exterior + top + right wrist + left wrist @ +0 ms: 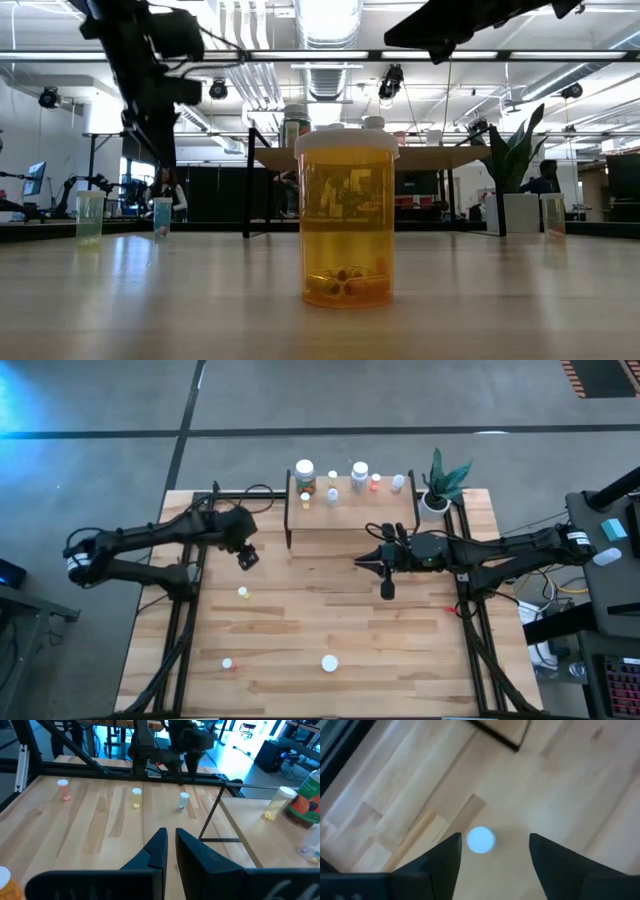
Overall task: Pick and place medicine bottles onto shelf by color
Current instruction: Put the blue pill bottle on the shelf
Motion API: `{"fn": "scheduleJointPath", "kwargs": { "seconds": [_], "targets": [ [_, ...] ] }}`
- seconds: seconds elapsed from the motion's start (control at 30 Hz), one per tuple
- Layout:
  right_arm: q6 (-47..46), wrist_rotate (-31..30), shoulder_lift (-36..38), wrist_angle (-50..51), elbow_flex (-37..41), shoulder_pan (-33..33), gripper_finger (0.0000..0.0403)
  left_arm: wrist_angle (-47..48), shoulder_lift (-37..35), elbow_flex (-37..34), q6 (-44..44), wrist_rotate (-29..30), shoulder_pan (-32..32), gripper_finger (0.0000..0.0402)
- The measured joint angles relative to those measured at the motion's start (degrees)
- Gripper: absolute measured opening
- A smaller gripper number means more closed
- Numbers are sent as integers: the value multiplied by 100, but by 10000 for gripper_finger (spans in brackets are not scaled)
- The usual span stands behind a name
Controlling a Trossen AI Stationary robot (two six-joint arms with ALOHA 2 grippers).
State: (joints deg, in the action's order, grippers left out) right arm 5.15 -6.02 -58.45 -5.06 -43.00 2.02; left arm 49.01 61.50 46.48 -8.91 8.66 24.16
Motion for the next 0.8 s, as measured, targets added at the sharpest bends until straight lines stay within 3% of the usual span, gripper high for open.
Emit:
{"fn": "scheduleJointPath", "kwargs": {
  "seconds": [0.27, 0.8],
  "targets": [
    [-1, 0, 0, 3, 0, 0, 27, -63, 651, 0, 355, -365, 331, 226],
    [-2, 0, 0, 12, 2, 0, 27, -100, 1204, -36, 634, -87, 359, 226]
  ]
}}
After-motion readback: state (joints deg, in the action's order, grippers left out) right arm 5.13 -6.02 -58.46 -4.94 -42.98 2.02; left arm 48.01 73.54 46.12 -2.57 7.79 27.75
